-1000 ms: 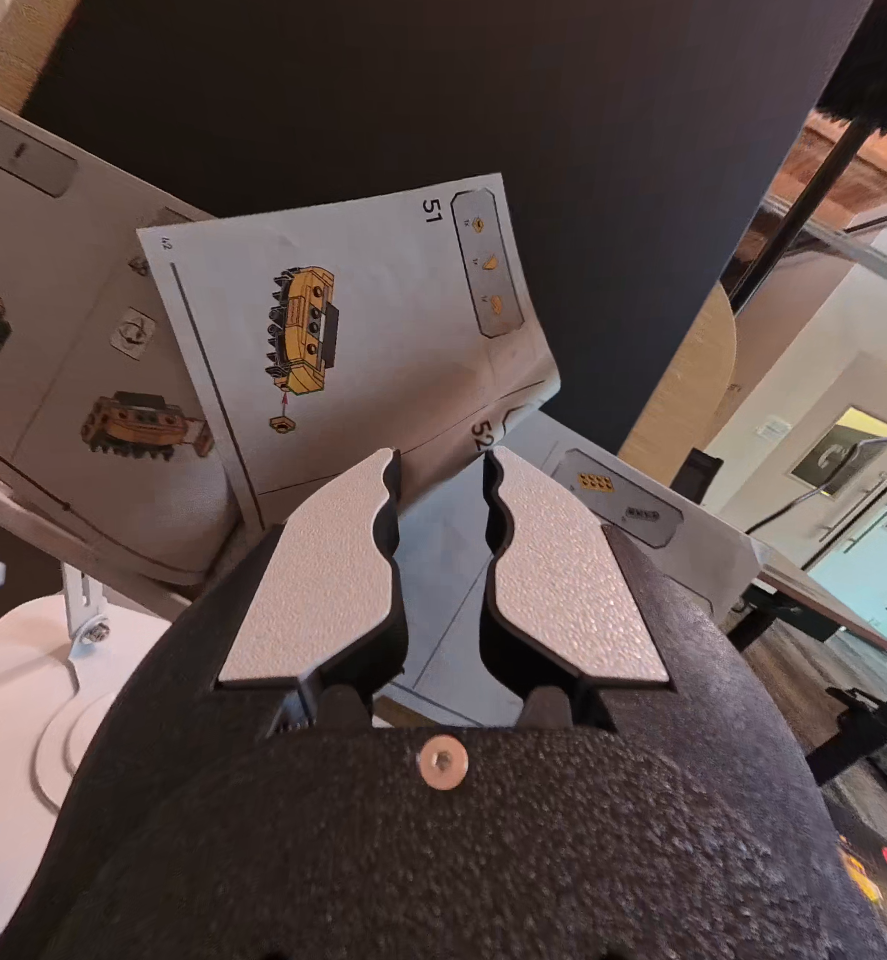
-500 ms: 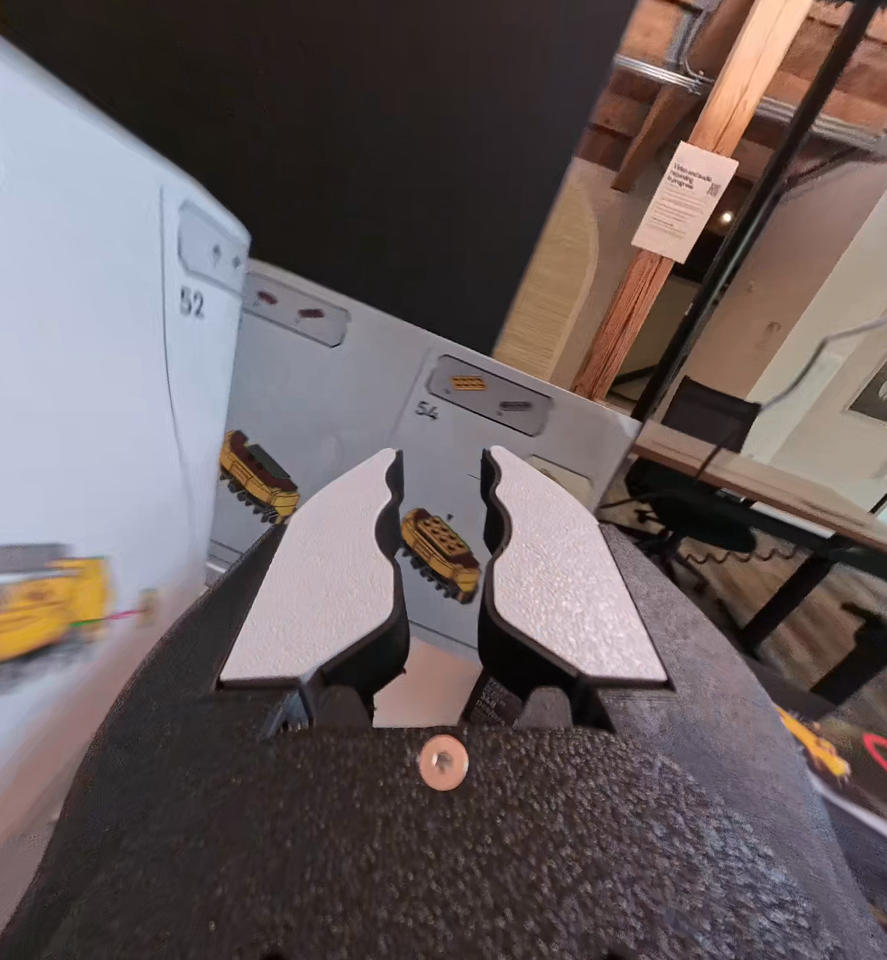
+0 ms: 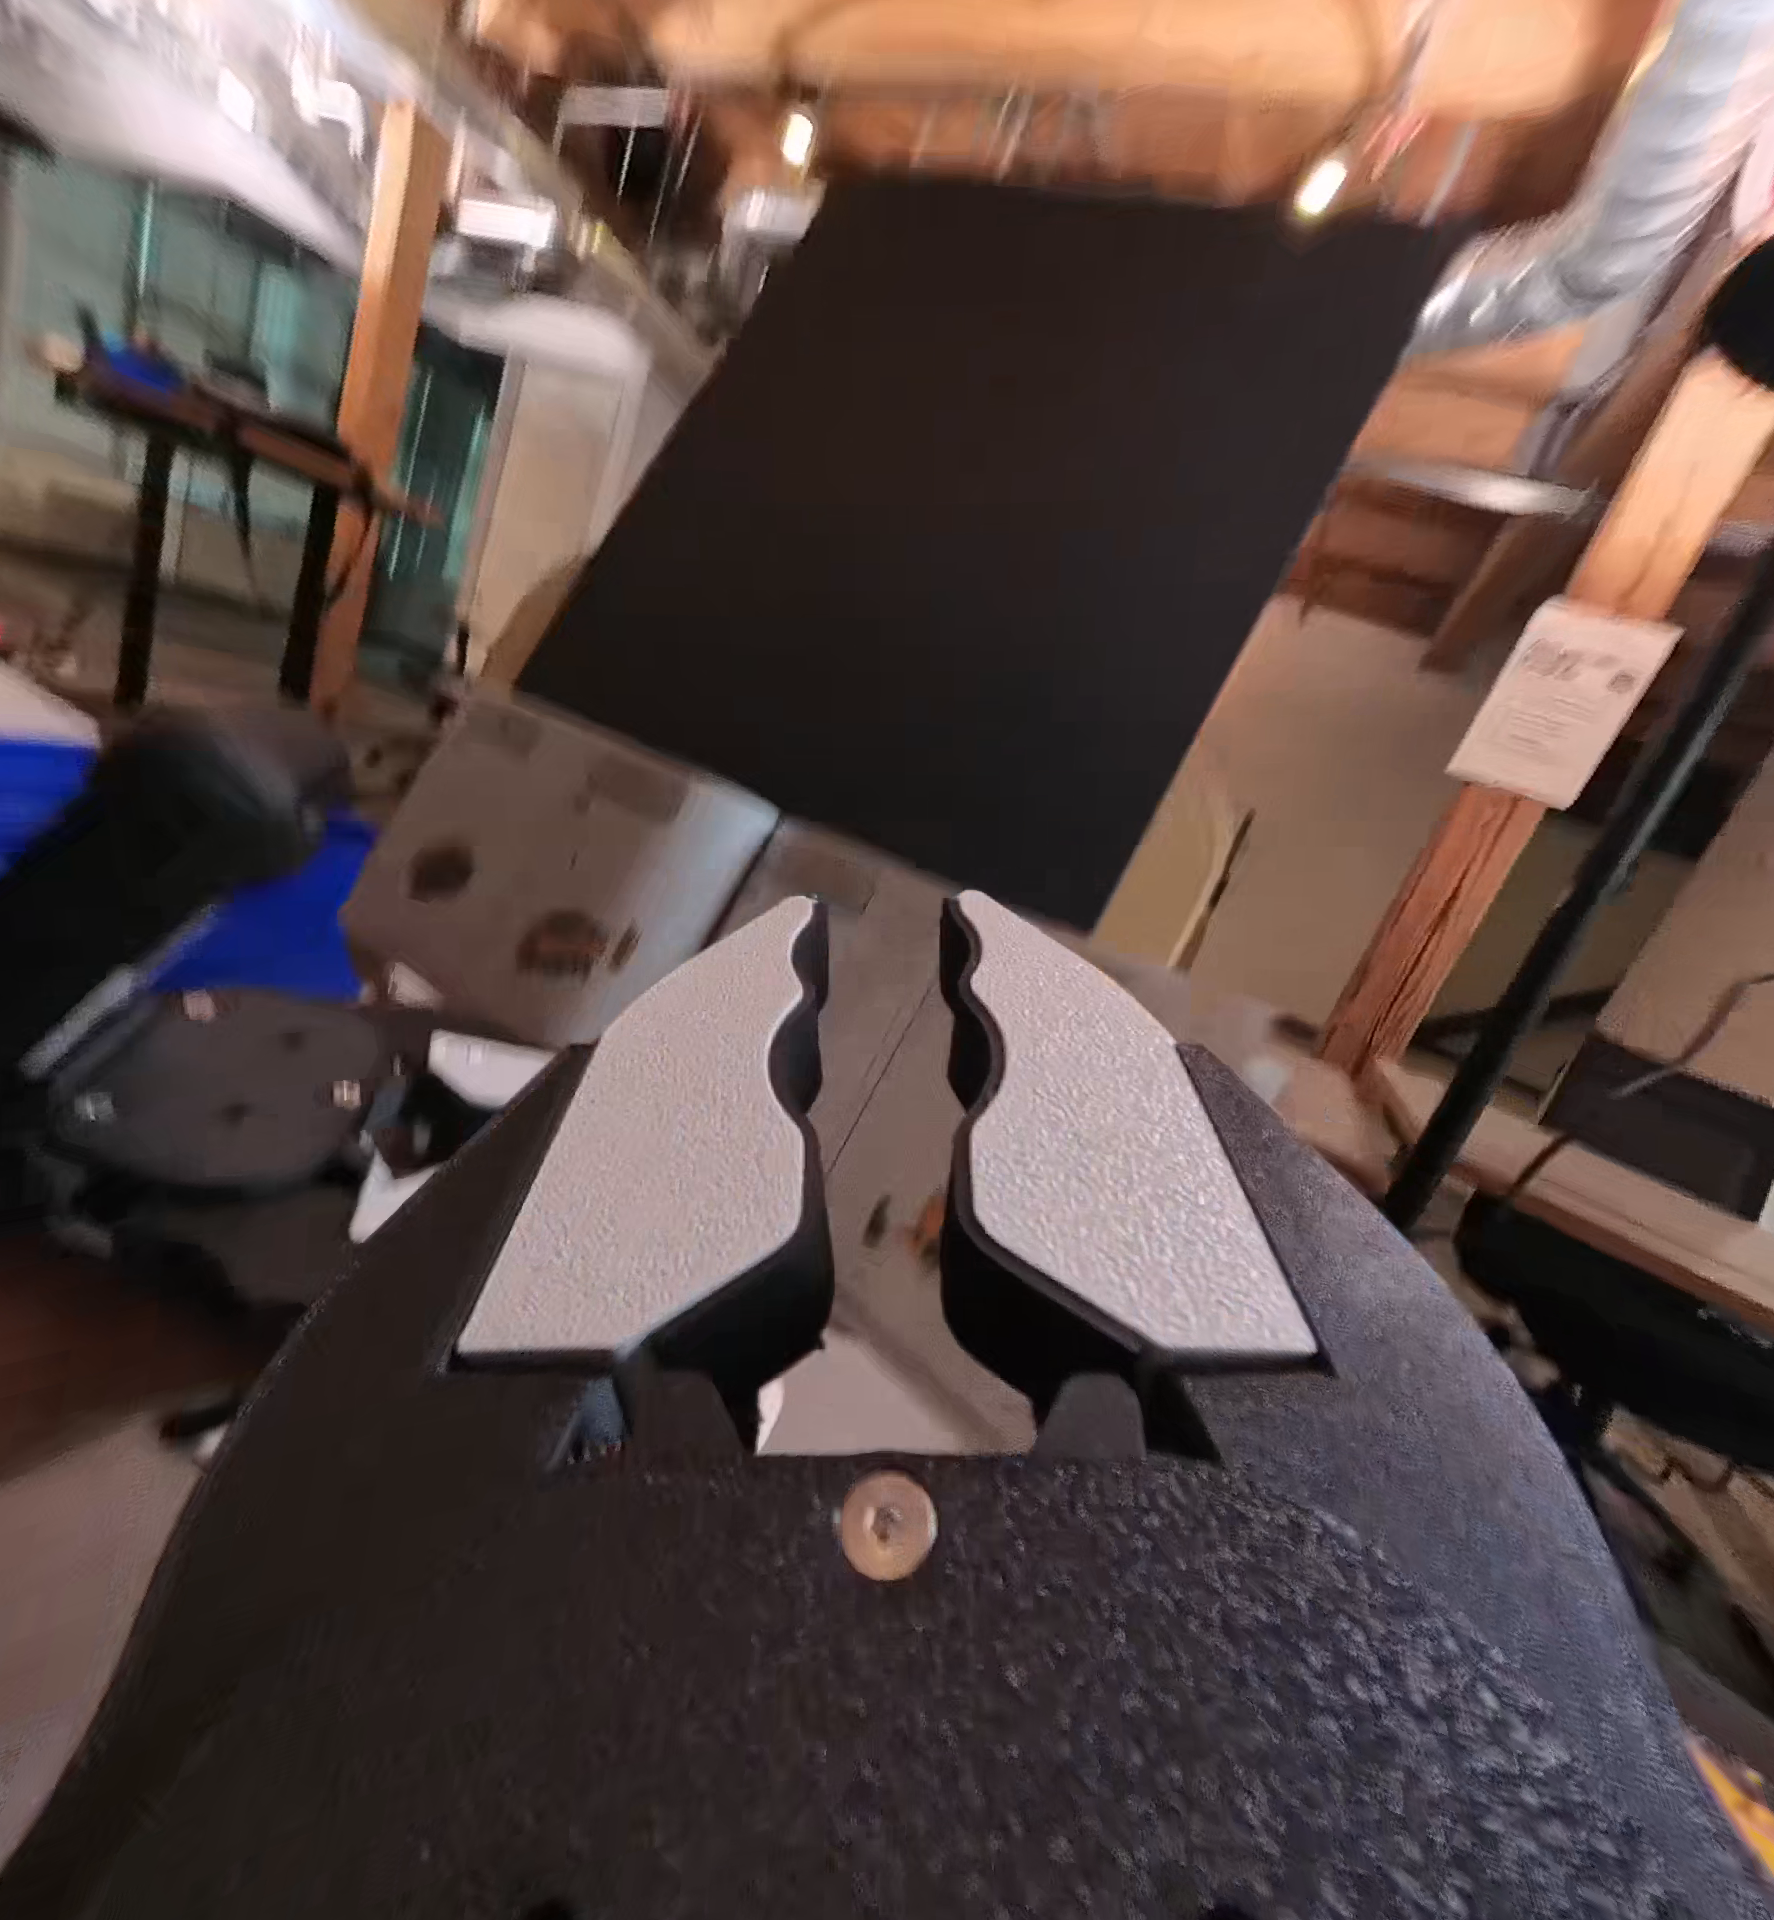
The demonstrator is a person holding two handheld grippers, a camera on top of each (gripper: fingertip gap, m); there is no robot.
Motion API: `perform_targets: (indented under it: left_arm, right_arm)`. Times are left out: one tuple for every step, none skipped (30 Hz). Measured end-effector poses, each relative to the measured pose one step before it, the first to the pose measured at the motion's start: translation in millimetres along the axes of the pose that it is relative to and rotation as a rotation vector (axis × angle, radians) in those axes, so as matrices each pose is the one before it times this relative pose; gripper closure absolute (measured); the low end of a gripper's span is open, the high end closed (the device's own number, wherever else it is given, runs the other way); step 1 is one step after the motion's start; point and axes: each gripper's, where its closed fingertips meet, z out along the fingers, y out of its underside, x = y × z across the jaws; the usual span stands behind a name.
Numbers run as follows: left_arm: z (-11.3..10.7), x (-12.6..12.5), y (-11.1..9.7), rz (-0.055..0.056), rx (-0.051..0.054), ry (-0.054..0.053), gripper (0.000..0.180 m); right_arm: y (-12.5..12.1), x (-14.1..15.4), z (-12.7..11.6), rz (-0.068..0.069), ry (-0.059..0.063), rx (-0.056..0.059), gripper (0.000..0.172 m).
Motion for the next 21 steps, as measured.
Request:
perform_targets:
  left_arm:
    - [-2.78, -0.72, -0.1, -0.002, 0.0008, -0.0031, 0.13]
    - [-3.59, -1.83, -0.19, -0.0021, 0.0023, -0.0089, 0.129]
    - [-4.5, -2.86, -0.18, -0.0026, 0.0023, -0.0128, 0.13]
    - [-5.35, -4.12, -0.7, -0.0046, 0.0067, -0.0168, 0.13]
    - [-5.98, -5.18, -1.55, -0.0062, 0.0122, -0.0207, 0.131]
    - [-6.56, -6.63, -2.06, -0.0044, 0.016, -0.0266, 0.131]
    - [-6.77, -8.24, -2.24, -0.0012, 0.0174, -0.0321, 0.13]
    - [-6.66, -9.8, -2.56, 0.0005, 0.0175, -0.0373, 0.131]
    - [-6.16, -11.15, -2.91, 0.0004, 0.0201, -0.0419, 0.13]
    - [-5.66, -12.44, -3.14, 0.0007, 0.0195, -0.0458, 0.129]
    - [-4.8, -12.46, -3.24, 0.001, 0.0194, -0.0445, 0.128]
    - [-3.79, -11.93, -2.6, -0.0018, 0.0157, -0.0406, 0.127]
    - [-2.78, -10.53, -1.66, -0.0029, 0.0098, -0.0327, 0.126]
    - [-2.54, -10.33, -0.76, -0.0002, 0.0063, -0.0348, 0.123]
    - [-1.99, -9.65, -0.19, 0.0039, 0.0047, -0.0343, 0.121]
    - [-1.24, -8.76, 0.98, 0.0067, -0.0007, -0.0309, 0.118]
    - [-0.34, -7.69, 1.86, 0.0076, -0.0058, -0.0265, 0.115]
    - [0.59, -6.42, 2.48, 0.0056, -0.0088, -0.0204, 0.111]
    - [1.25, -5.04, 2.45, 0.0008, -0.0089, -0.014, 0.107]
    - [1.47, -3.63, 2.25, -0.0055, -0.0067, -0.0068, 0.105]
    - [2.09, -2.27, 3.09, -0.009, -0.0122, -0.0003, 0.104]
  right_arm:
    - [18.07, -8.22, 6.96, -0.0024, -0.0332, -0.0709, 0.151]
    - [18.59, -5.71, 7.94, 0.0075, -0.0216, -0.0676, 0.15]
    - [18.39, -2.05, 8.74, 0.0099, -0.0032, -0.0622, 0.149]
    - [17.08, 0.07, 8.93, 0.0048, 0.0059, -0.0522, 0.148]
    - [15.05, 3.14, 8.09, 0.0007, 0.0238, -0.0408, 0.146]
    - [13.22, 5.63, 6.63, -0.0027, 0.0414, -0.0355, 0.145]
    - [10.5, 5.48, 5.06, -0.0029, 0.0402, -0.0281, 0.143]
    - [7.17, 5.72, 3.12, -0.0014, 0.0417, -0.0135, 0.141]
    - [5.04, 5.38, 1.73, -0.003, 0.0392, -0.0036, 0.141]
    - [4.51, 5.25, 1.14, -0.0011, 0.0365, -0.0056, 0.14]
    - [4.09, 3.71, 1.03, -0.0002, 0.0235, -0.0066, 0.138]
    - [3.62, 2.7, 1.18, 0.0007, 0.0142, -0.0063, 0.135]
    - [2.92, 3.03, 1.04, -0.0043, 0.0156, -0.004, 0.134]
    - [1.79, 3.49, 0.75, -0.0102, 0.017, 0.001, 0.133]
    - [0.34, 3.81, 0.54, -0.0131, 0.0175, 0.0057, 0.131]
    - [-0.3, 3.8, 0.36, -0.0155, 0.0173, 0.006, 0.131]
    - [-0.42, 2.84, 0.54, -0.0137, 0.0096, 0.0019, 0.131]
    - [-0.55, 1.98, 0.31, -0.0077, 0.0042, -0.0002, 0.13]
    - [-0.84, 1.22, -0.1, -0.0032, 0.0018, 0.0006, 0.13]
    - [-0.79, 0.91, -0.33, -0.0022, 0.0009, -0.0003, 0.13]
    - [-0.94, 0.58, -0.99, -0.0003, 0.0004, 0.0018, 0.131]
